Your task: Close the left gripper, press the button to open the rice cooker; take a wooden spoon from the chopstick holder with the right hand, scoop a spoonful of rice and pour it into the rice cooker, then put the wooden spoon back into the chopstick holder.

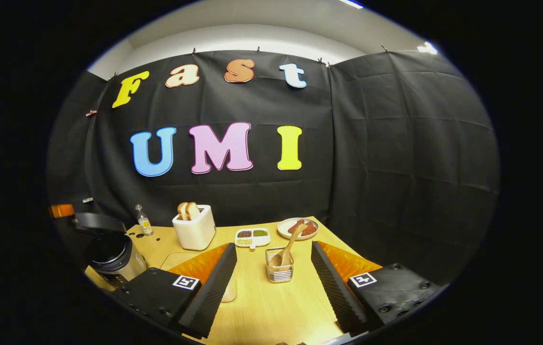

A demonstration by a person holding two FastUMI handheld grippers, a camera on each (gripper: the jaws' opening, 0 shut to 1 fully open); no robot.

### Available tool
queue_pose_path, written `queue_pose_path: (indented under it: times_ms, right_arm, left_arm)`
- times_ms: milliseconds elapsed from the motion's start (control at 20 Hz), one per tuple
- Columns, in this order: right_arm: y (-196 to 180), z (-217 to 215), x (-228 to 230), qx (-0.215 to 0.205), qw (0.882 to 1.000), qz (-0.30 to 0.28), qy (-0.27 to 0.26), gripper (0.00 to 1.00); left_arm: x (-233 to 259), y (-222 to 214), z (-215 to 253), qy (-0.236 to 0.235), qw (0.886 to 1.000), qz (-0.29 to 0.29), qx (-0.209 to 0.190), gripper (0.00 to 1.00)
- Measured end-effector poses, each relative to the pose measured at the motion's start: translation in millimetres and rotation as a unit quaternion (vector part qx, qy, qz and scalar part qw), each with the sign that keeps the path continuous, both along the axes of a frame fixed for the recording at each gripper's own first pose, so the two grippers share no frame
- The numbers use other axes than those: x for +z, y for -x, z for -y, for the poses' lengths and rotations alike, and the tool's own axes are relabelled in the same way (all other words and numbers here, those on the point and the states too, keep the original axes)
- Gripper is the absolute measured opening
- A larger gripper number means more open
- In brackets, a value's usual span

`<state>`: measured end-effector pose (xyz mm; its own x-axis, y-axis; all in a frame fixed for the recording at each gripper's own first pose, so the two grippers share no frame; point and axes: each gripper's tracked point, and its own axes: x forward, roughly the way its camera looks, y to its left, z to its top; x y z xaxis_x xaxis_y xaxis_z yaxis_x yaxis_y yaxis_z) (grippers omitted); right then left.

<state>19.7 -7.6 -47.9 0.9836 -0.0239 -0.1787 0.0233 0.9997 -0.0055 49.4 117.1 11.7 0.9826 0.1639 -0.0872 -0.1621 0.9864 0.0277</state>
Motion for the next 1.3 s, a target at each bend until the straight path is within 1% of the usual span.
queue_pose_path:
  times_ms: [150, 200, 250, 300, 350, 400, 450, 500, 650, 800, 900, 1000, 1200, 1300]
  right_arm:
    - [-31, 13, 2, -0.01, 1.0, 0.001, -0.009, 0.98]
    - [-43, 17, 0, -0.013, 1.0, -0.003, -0.013, 0.98]
    - [-53, 21, -3, -0.014, 1.0, -0.007, -0.016, 0.98]
    - [-64, 24, -7, -0.016, 1.0, -0.011, -0.021, 0.98]
    - [-74, 27, -10, -0.016, 0.999, -0.017, -0.025, 0.98]
    - [-86, 31, -16, -0.016, 0.999, -0.022, -0.03, 0.98]
    - [-96, 35, -22, -0.018, 0.999, -0.029, -0.037, 0.98]
    - [-108, 40, -31, -0.022, 0.998, -0.038, -0.044, 0.97]
    - [-139, 55, -52, -0.035, 0.995, -0.059, -0.072, 0.99]
    - [-168, 63, -81, -0.039, 0.99, -0.094, -0.099, 0.99]
    - [-184, 66, -104, -0.038, 0.985, -0.123, -0.112, 0.98]
    - [-200, 65, -126, -0.032, 0.979, -0.154, -0.133, 0.98]
    - [-235, 68, -169, -0.033, 0.967, -0.19, -0.164, 0.99]
    - [-252, 66, -190, -0.032, 0.961, -0.207, -0.182, 0.99]
  left_arm:
    - [2, 4, 16, -0.012, 1.0, -0.002, -0.006, 0.07]
    - [-1, 3, 20, -0.008, 1.0, -0.006, -0.008, 0.09]
    - [-6, 3, 26, 0.0, 1.0, -0.01, -0.01, 0.08]
    - [-9, 3, 33, 0.009, 1.0, -0.011, -0.011, 0.19]
    - [-12, 2, 37, 0.015, 1.0, -0.012, -0.006, 0.28]
    - [-15, 1, 41, 0.019, 1.0, -0.015, -0.002, 0.32]
    - [-18, 2, 45, 0.019, 1.0, -0.019, 0.004, 0.45]
    - [-20, 2, 48, 0.017, 1.0, -0.022, 0.011, 0.48]
    - [-25, 2, 63, 0.012, 0.999, -0.03, 0.033, 0.98]
    - [-36, 1, 79, 0.014, 0.998, -0.041, 0.051, 0.95]
    - [-49, 0, 86, 0.018, 0.996, -0.056, 0.067, 0.95]
    - [-60, 1, 96, 0.024, 0.994, -0.07, 0.083, 0.95]
    - [-84, 0, 110, 0.031, 0.988, -0.1, 0.115, 0.95]
    - [-93, 0, 123, 0.035, 0.986, -0.112, 0.121, 0.95]
